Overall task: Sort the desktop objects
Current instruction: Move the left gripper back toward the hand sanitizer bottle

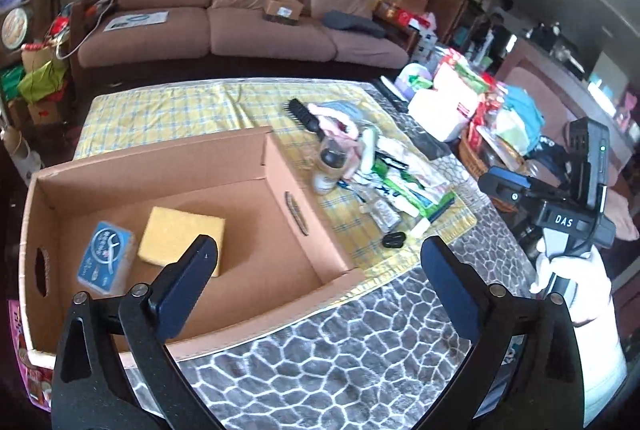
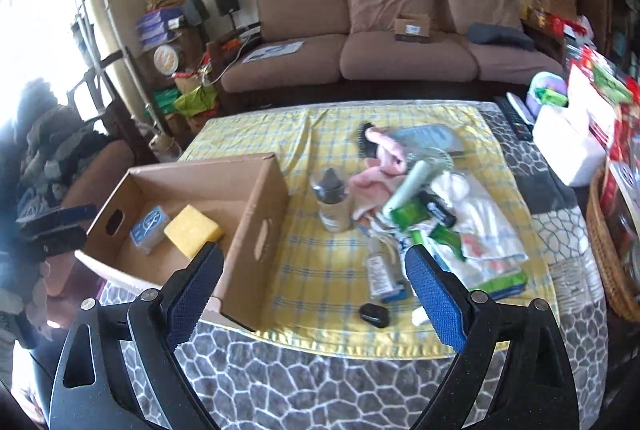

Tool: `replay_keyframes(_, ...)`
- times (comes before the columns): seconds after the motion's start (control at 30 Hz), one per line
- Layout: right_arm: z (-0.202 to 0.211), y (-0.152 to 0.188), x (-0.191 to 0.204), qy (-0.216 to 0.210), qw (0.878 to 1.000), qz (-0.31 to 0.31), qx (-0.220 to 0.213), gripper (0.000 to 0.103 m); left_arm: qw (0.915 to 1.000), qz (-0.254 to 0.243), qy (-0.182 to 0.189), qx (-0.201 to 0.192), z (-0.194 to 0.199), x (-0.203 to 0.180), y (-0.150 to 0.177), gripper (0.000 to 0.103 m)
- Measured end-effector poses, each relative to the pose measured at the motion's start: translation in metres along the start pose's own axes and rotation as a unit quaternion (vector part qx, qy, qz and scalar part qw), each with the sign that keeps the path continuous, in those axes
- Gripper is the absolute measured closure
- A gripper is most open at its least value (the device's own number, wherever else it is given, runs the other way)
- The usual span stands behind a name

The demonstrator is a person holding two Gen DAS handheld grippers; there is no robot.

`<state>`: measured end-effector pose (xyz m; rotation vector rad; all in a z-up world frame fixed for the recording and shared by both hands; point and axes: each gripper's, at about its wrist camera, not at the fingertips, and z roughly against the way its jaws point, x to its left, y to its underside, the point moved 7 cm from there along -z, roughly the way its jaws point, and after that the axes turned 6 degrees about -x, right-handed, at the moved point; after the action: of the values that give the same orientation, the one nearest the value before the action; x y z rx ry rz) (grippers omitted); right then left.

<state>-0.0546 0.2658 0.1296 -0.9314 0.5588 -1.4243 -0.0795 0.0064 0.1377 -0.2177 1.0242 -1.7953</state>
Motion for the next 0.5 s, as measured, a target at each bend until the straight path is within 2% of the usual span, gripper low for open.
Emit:
replay_keyframes(0.07, 0.023, -0.001, -0.028, 0.023, 0.999, -0.020, -0.034, 0.009, 0.9998, -0.015, 0.010, 0.002, -0.015, -0.031, 0.004, 0.000)
replay_keyframes(0.13, 0.046, -0.004, -0.049, 0.054, 0.995, -0.020, -0.086, 0.008, 0.9994, -0.026, 0.021, 0.003, -0.030, -0.060, 0.008, 0.000)
replay_keyframes(0.2, 0.070, -0.009, -0.068, 0.099, 0.983, -0.016, -0.151, 0.001, 0.9991, -0.030, 0.029, 0.008, -0.047, -0.084, 0.015, 0.000)
replay_keyframes(0.27, 0.087, -0.010, -0.087, 0.128, 0.969, -0.031, -0.208, 0.000, 0.9990, -0.036, 0.024, 0.012, -0.067, -0.104, 0.020, 0.000)
replay_keyframes(0.3, 0.090, -0.008, -0.096, 0.134, 0.965, -0.045, -0.222, 0.000, 0.9989, -0.043, 0.017, 0.011, -0.077, -0.112, 0.023, 0.000)
replay_keyframes(0.33, 0.087, -0.006, -0.107, 0.133, 0.964, -0.061, -0.223, 0.000, 0.9985, -0.054, 0.003, 0.006, -0.088, -0.119, 0.025, 0.000)
replay_keyframes(0.43, 0.060, 0.007, -0.128, 0.104, 0.974, -0.109, -0.168, 0.002, 0.9959, -0.082, -0.038, 0.000, -0.122, -0.133, 0.031, 0.001)
replay_keyframes(0.5, 0.041, 0.019, -0.136, 0.103, 0.978, -0.119, -0.134, 0.022, 0.9954, -0.075, -0.059, 0.013, -0.146, -0.133, 0.037, 0.001)
